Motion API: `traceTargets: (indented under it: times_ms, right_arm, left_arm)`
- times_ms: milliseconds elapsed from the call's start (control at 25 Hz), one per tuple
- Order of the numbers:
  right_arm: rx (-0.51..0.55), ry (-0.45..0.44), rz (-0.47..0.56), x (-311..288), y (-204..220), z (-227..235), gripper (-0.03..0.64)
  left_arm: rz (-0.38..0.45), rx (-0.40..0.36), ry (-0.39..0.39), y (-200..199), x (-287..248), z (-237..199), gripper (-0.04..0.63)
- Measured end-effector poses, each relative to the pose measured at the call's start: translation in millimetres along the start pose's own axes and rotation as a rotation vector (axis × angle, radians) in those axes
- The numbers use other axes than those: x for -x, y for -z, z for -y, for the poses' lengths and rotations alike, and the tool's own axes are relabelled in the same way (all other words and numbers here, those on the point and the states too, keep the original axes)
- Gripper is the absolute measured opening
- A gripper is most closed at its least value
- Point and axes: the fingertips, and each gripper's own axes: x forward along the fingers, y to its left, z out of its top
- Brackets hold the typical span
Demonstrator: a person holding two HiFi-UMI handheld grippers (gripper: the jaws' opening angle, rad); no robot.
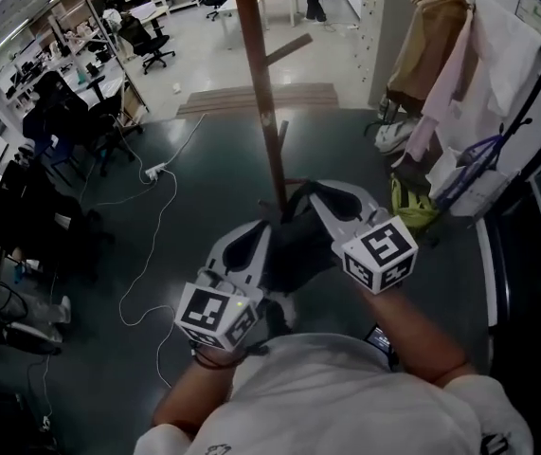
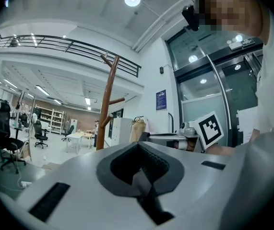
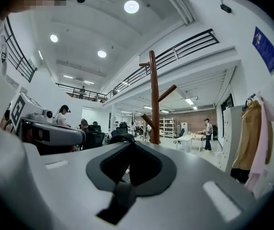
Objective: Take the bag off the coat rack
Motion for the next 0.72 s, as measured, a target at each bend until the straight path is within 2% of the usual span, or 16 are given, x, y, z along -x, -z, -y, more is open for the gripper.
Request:
traceTargets:
  times_ms: [320,720]
  right_arm:
    - [-0.056,0.041,0.012,42,14,-12,0.021]
    - [-0.031,0.119,0.057,69,9,-62,0.021]
  left_arm:
    - [0.001,0.018,-0.022,8,20,17,0.002]
    - [-0.003,0.031,0.033,13,62,15,0.002]
